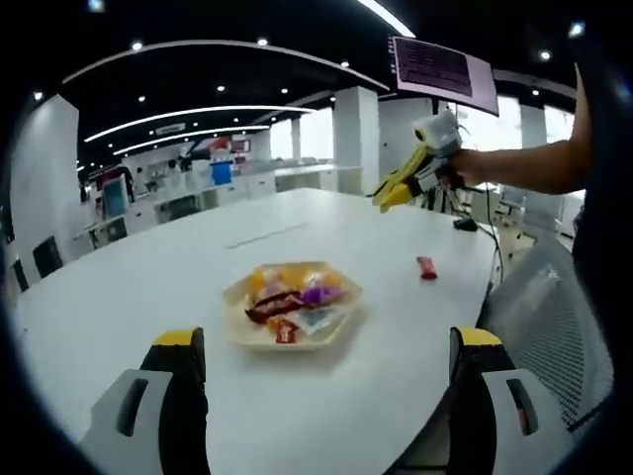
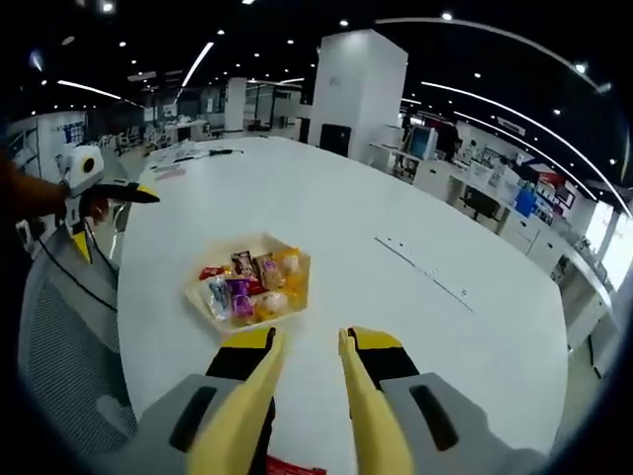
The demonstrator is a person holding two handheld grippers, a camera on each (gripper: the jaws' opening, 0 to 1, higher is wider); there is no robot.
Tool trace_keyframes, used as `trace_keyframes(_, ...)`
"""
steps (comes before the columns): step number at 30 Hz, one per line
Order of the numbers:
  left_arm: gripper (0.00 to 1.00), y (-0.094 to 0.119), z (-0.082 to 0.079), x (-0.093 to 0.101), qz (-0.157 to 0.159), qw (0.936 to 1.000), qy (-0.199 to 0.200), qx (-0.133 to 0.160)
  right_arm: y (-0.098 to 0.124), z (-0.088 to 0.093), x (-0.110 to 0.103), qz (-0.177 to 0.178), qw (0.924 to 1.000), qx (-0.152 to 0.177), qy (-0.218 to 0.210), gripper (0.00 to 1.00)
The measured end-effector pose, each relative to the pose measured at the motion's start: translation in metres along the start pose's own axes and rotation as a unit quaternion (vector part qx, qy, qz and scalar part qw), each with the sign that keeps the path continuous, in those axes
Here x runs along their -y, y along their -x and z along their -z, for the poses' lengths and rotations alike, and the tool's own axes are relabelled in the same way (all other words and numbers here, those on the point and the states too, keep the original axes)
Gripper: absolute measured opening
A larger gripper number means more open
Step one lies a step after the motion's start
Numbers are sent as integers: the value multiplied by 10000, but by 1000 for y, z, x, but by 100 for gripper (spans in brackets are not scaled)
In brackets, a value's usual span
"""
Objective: Place the target food into the container with the food tongs after gripping and lifting it, then release it inside without dropping or visibly crushing the food.
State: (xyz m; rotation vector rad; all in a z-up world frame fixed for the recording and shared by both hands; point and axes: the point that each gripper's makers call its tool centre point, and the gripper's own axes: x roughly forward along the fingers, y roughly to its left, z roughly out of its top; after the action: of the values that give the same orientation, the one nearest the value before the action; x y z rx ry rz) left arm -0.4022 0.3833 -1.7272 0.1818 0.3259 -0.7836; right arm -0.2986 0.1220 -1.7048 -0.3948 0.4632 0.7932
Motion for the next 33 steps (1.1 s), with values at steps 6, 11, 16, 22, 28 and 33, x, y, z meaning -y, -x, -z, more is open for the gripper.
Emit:
trace_keyframes(6,100,-3,-6,-14,-104,9998,85,116,23,24,0,156,9998,34,-107,28)
trace_keyframes(11,100,-2,-5,-17,-132,9998,102,143,43,39,5,336,9991,46,-245,28)
trace_keyframes(16,100,-2,-7,-19,-124,9998,69,143,59,56,7,469,9982,51,-372,28)
trace_keyframes(22,100,-3,-12,-16,-59,9999,48,151,70,60,4,553,9975,216,-387,28)
trace_keyframes(28,100,-3,-10,-13,-8,9999,31,139,74,62,7,614,9970,231,-417,29)
trace_keyframes(33,100,4,-6,-8,0,10000,-23,92,74,68,2,471,9981,225,-336,29)
